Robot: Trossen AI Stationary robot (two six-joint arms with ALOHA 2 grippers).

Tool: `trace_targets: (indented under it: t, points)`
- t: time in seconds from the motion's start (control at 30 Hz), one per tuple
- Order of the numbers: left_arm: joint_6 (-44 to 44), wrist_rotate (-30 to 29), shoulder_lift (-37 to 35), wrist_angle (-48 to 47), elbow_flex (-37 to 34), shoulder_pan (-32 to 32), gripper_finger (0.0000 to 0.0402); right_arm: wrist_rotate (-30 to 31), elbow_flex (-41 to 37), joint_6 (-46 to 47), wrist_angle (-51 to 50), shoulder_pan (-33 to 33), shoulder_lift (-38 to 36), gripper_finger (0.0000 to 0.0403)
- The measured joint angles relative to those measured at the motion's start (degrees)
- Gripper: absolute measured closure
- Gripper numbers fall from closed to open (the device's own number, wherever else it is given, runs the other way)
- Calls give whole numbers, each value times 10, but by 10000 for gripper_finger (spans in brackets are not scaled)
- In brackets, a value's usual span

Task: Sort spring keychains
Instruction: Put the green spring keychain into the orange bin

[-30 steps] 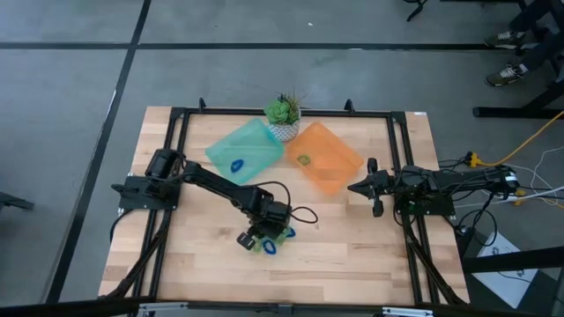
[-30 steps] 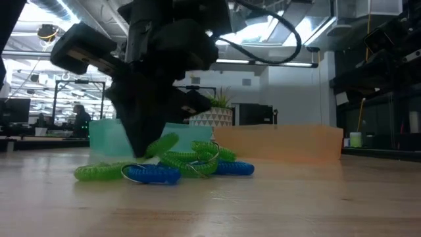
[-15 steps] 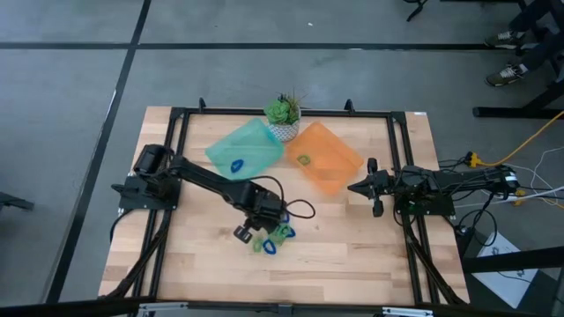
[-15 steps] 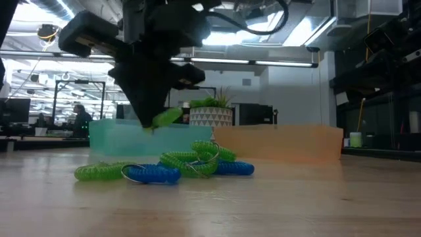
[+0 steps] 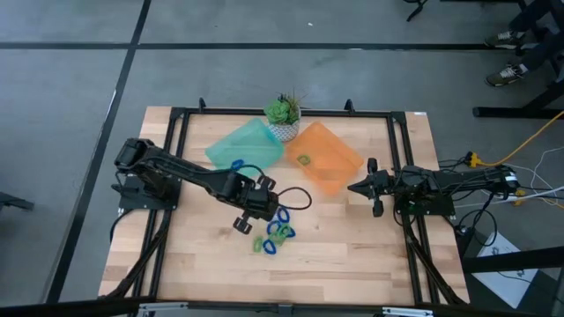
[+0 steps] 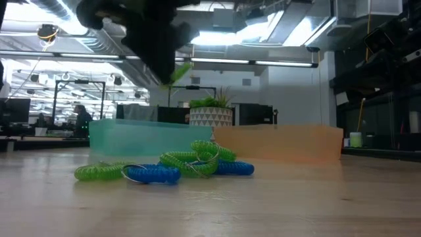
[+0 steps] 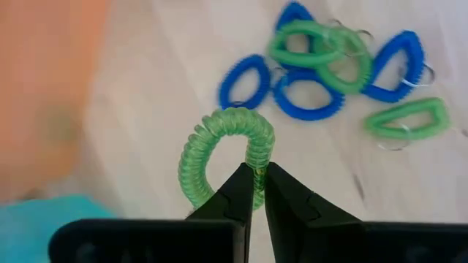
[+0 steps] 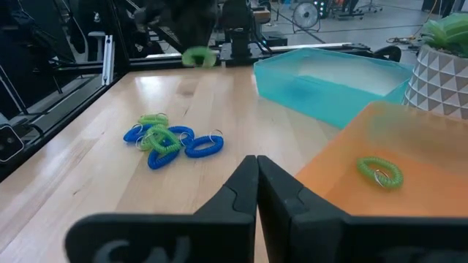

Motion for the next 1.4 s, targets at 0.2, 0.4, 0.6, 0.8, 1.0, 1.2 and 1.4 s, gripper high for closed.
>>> trace_targets:
  t: [0.2, 0.4, 0.6, 0.8, 1.0, 1.2, 1.4]
  points:
    - [0, -67, -39, -8, 0, -12, 380, 0, 0, 0, 0, 0, 0, 395]
    - [13, -118, -69, 10, 0, -10, 380, 0, 0, 0, 0, 0, 0, 395]
    - [74, -130, -69, 51, 0, 16, 380, 0, 0, 0, 0, 0, 0, 395]
    - [105, -129, -69, 77, 0, 57, 380, 0, 0, 0, 0, 0, 0, 395]
    - [145, -97, -68, 123, 0, 105, 379, 0, 0, 0, 0, 0, 0, 395]
    - [179, -45, -68, 183, 0, 153, 379, 0, 0, 0, 0, 0, 0, 395]
    - [181, 4, -68, 231, 0, 193, 379, 0, 0, 0, 0, 0, 0, 395]
